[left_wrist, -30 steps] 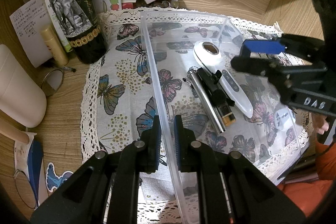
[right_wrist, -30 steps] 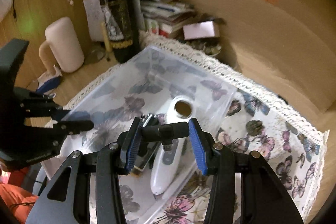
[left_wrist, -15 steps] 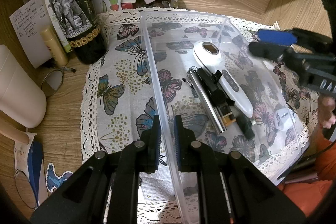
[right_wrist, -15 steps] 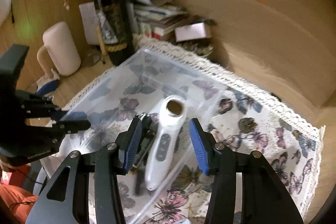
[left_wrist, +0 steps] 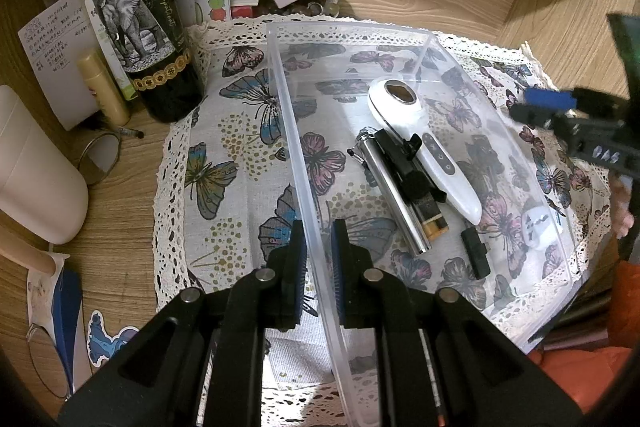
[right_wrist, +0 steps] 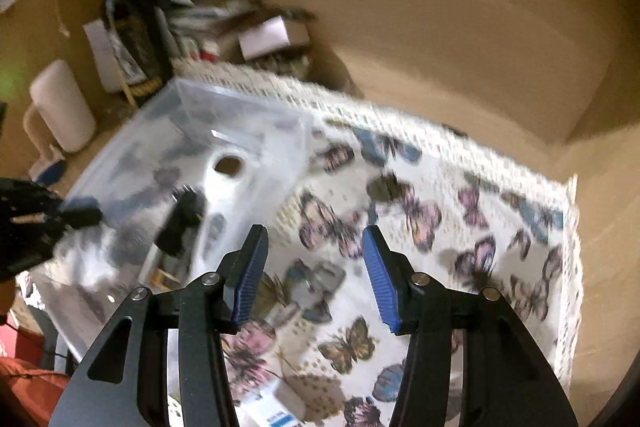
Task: Organize rigid objects
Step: 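Grasp the silver keys on their ring with the right gripper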
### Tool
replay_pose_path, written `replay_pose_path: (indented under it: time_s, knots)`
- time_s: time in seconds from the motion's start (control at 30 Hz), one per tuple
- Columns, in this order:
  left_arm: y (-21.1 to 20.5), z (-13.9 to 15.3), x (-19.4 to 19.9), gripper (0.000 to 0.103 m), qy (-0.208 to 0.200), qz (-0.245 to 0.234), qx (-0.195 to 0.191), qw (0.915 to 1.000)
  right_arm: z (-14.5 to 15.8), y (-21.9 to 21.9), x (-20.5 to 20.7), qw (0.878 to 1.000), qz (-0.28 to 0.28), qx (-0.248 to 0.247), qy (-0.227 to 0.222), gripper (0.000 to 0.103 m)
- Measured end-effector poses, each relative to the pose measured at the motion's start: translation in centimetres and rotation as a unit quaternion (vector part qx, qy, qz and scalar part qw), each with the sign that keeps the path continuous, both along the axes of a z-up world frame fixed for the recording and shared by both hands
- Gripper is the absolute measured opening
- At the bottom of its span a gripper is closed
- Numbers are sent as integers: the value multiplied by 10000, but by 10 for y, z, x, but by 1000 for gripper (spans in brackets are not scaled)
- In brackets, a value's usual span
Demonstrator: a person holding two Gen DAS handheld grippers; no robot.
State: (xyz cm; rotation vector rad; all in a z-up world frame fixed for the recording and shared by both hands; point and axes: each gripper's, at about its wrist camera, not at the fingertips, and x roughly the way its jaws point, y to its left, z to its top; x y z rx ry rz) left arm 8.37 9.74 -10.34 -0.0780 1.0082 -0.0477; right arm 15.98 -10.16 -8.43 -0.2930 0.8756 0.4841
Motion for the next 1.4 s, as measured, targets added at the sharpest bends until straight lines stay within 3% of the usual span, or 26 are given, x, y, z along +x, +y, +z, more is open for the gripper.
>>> replay_pose_path:
  time_s: [0.4,0.5,0.6,0.73,0.93,1.4]
  knots:
    - [0,0,0,11,4,0,1,10000,-68,0,21,9945,-15,-270,1008,46]
    - [0,0,0,11,0,-4,6,10000,-69,2,20,9954,54,-315,905,41]
    - [0,0,0,11,-1,-1,-6,10000,-69,4,21,9960,110,-347,814,23]
    - [0,0,0,11,2,-4,-2,10000,-68,4,19,9969,59,-367,690,22]
    - [0,0,0,11,-1,-3,1,10000,-56,0,22,9983,-141,-328,469,22]
    - [-1,1,1,11,-9,5,1,10000,26,5,12,9983,-13,233,-531,22]
